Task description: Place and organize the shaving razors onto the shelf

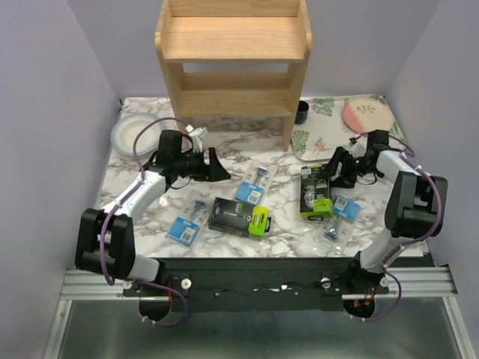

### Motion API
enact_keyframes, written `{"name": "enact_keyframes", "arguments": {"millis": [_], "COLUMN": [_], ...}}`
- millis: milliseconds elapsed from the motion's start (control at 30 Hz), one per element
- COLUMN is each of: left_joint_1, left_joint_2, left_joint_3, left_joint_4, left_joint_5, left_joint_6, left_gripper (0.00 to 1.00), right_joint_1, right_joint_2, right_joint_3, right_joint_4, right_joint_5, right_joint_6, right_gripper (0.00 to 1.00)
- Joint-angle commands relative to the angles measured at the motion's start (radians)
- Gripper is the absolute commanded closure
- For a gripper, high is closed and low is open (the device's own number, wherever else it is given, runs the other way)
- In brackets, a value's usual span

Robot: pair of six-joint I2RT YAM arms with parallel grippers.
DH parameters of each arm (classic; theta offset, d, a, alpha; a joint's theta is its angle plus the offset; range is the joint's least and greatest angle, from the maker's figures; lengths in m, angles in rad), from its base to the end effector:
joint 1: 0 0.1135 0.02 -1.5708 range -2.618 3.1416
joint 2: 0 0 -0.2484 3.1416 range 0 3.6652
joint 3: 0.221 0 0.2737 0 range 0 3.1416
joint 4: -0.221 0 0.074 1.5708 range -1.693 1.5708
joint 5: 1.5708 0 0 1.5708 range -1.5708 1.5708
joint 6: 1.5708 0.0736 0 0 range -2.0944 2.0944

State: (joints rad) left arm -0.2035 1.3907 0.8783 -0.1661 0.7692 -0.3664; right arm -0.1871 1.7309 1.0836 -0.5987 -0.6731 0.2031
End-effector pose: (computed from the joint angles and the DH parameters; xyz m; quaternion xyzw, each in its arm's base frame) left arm 0.3192 -0.1181 0.1996 0.0933 0.8466 -0.4373 0.2887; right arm 0.3532 -0.0202 0.1209 0.1282 0.9242 0.3271 0.1500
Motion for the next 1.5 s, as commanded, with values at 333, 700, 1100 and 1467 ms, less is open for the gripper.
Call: {"name": "enact_keyframes", "arguments": {"millis": [333,700,1100,1467], "left_joint_1": [-0.326,-0.410,-0.416,-0.476], "left_joint_2": [0.396,0.527,0.521,0.501], "left_joint_3": [0.375,0.539,0.464,0.508], "left_joint_4": [0.089,0.040,0.073,0.021], "left_joint_5": [-0.156,-0.176,-0.122,-0.135], "left_joint_6": [-0.152,-0.170,-0.207,-0.181], "left_gripper": [0.09,0.07,0.01,0.01], "right_joint_1": [0.057,0.139,0.219,0.213], "right_joint_2": [-0.145,-0.148,-0.160,-0.197], "right_joint_3": [-0.114,-0.045,-0.068,-0.041], "right_joint_4": [0.049,0.043,0.089,0.105], "right_joint_5": [-0.121,-0.143,-0.144,-0.131], "right_joint_6": [0.137,0.222,0.289,0.315], "right_gripper": [0.15,0.15,0.14,0.12]}}
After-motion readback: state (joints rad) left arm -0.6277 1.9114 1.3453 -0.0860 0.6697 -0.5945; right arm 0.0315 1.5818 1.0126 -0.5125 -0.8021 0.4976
